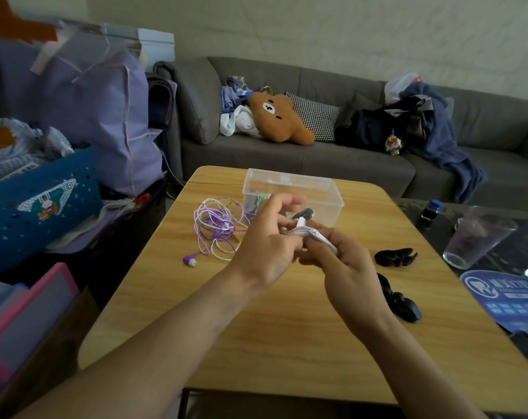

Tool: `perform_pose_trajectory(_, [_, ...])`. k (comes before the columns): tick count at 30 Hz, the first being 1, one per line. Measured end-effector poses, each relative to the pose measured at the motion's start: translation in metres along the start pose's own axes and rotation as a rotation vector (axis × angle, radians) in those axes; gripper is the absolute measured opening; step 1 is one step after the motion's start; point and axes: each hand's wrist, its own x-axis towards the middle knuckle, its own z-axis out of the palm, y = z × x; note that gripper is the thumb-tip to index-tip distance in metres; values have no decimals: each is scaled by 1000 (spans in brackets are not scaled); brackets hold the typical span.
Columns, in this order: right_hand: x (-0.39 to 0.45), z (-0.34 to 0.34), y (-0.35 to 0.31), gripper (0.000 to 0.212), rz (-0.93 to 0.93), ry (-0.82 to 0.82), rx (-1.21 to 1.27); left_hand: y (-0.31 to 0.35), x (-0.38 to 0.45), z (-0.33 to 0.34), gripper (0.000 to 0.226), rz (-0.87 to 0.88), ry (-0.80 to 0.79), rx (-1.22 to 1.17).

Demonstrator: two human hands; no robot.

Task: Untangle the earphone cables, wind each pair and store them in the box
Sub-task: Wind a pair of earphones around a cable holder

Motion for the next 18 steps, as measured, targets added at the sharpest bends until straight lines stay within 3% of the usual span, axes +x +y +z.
perform_pose_trajectory(4, [3, -3, 3, 20, -23, -58, -68, 0, -1, -1, 52, 50, 7, -49])
perform_pose_trajectory(10, [5, -10, -6, 17, -75, -13, -56, -5, -2, -2, 51, 288, 179, 225])
perform_pose_trajectory(13, [4, -14, -8, 15, -113, 12, -28, -8, 0, -1, 48, 238, 171, 289])
perform_pose_trajectory(18, [2, -13, -5, 21, -169, 140, -211, -19, 2, 3, 41, 96, -18, 219])
